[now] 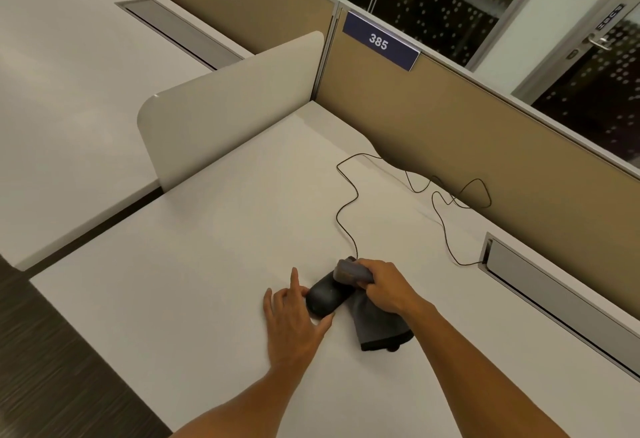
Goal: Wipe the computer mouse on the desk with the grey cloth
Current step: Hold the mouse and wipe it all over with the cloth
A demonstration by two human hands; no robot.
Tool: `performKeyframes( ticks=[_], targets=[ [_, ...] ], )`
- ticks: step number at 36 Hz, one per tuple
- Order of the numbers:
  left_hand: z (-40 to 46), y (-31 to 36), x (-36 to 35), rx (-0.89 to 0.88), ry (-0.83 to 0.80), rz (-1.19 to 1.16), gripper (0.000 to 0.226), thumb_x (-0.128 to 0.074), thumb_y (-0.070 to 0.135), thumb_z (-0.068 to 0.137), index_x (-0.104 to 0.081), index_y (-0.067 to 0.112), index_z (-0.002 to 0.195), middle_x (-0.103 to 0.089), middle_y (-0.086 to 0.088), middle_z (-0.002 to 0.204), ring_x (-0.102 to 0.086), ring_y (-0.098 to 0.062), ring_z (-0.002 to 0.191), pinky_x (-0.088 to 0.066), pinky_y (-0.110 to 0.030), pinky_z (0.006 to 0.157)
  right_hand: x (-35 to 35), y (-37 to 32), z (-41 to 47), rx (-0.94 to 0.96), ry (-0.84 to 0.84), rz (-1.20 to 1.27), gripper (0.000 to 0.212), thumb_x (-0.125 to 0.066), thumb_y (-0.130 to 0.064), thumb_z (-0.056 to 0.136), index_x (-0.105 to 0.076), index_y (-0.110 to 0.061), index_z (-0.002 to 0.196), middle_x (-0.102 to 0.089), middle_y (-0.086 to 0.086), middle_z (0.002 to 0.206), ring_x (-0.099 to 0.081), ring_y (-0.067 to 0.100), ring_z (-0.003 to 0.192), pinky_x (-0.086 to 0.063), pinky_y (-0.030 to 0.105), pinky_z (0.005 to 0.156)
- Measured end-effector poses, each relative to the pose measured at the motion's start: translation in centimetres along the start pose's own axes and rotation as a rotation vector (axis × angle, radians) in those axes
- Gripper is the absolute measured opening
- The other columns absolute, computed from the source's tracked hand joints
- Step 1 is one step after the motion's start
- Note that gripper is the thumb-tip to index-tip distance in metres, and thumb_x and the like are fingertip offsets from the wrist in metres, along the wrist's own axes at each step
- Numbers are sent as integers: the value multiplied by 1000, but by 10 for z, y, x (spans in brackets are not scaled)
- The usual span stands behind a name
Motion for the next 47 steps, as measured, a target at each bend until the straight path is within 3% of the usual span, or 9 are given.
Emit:
performKeyframes(
  ticks=[4, 9, 16, 23, 29, 47],
  targets=[
    [-1, 3, 1, -42, -8, 28, 113, -73, 62, 68, -9, 21, 152, -64, 4, 108, -57, -20, 110, -26, -53, 117, -3, -2, -4, 18, 27, 19, 48, -53, 2, 83, -61, -26, 121, -68, 3, 110, -60, 18, 94, -44, 24, 79],
    [-1, 3, 1, -48, -19, 38, 112, -69, 65, 69, -7, 24, 152, -64, 5, 110, -56, -19, 112, -24, -52, 118, -4, 4, -13, 16, 63, 51, 47, -54, 1, 84, -63, -31, 117, -63, -9, 99, -57, 7, 84, -40, 10, 69],
    [1, 2, 1, -37, -31, 25, 112, -70, 65, 68, -7, 27, 152, -65, 5, 111, -56, -20, 113, -24, -52, 118, 15, 21, -22, -25, 113, 93, 43, -52, 3, 83, -64, -30, 106, -68, -3, 93, -62, 8, 81, -46, 17, 67],
    [0, 3, 2, -49, -33, 33, 111, -71, 65, 68, -11, 25, 152, -65, 4, 113, -57, -22, 114, -25, -53, 117, 18, -7, -12, -18, 293, 240, 40, -55, -6, 87, -62, -34, 116, -69, -5, 98, -64, 14, 88, -50, 24, 76],
    [1, 3, 1, -60, 5, 66, 111, -71, 68, 65, -21, 18, 152, -66, 6, 107, -59, -19, 109, -31, -54, 114, -16, -39, -2, 53, 203, 99, 53, -55, -9, 84, -57, -35, 130, -70, -2, 117, -65, 21, 102, -49, 26, 87],
    [-1, 3, -3, -87, 0, 127, 103, -65, 65, 70, -24, 19, 153, -64, 7, 101, -57, -19, 96, -30, -54, 113, -31, -16, -29, 78, 217, 13, 50, -52, -6, 90, -56, -32, 132, -67, 5, 111, -59, 17, 94, -42, 19, 84]
  ],
)
Point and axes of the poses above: each hand's wrist, its own z-axis towards the middle knuckle, its own x-axis out of the back of the hand, y = z × x, the point moved 6 cm from there along z, towards the middle knuckle
